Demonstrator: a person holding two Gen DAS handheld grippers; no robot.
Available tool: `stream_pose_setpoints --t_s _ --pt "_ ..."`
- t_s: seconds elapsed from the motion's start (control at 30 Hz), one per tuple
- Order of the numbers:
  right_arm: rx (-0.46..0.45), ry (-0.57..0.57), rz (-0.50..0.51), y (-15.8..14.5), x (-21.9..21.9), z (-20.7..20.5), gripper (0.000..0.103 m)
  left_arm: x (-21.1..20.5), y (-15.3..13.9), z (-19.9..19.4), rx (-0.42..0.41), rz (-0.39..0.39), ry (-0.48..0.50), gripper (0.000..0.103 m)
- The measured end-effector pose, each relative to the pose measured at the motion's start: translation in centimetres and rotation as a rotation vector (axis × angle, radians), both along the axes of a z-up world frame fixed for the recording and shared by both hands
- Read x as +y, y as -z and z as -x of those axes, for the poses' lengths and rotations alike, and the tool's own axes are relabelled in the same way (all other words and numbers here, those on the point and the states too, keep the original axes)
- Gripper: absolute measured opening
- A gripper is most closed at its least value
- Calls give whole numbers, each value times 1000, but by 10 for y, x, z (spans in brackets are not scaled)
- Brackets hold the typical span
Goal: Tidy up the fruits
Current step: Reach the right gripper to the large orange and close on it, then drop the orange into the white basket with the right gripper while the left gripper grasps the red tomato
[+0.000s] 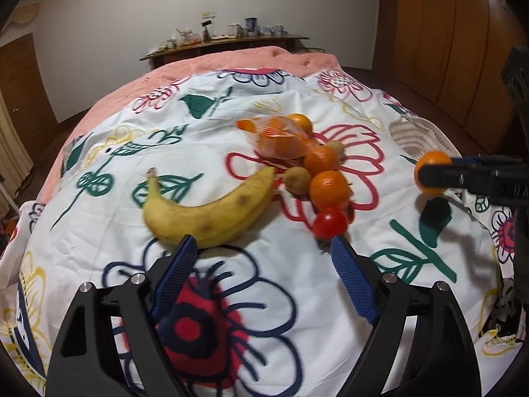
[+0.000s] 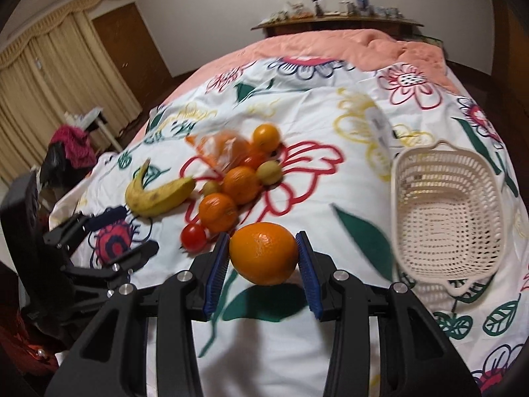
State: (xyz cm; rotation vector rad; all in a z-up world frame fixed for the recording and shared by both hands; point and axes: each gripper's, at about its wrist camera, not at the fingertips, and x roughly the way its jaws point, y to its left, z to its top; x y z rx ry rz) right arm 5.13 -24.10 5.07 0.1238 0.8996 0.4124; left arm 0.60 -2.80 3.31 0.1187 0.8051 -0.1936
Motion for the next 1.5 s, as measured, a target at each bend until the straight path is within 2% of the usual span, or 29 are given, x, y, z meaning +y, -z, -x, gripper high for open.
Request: stream_pose_setpoints --t_s 0.2,0.33,0.57,0.87,1.17,1.5 --pt "-10 56 -40 1 -27 -4 41 -24 2 -9 32 -22 77 73" --pt "-14 98 -64 1 -46 -5 41 -33 10 -19 88 -26 93 66" --pt "-18 152 -90 5 -72 -6 41 -44 17 -31 135 -60 122 63" --pt "-17 201 -117 12 -94 -5 41 -55 19 -34 151 -68 156 30" --pt "-13 307 -126 20 -130 -5 41 -50 13 -25 165 -16 133 30" --pt "37 440 -97 44 -169 -20 42 -65 -9 -13 117 -10 163 30"
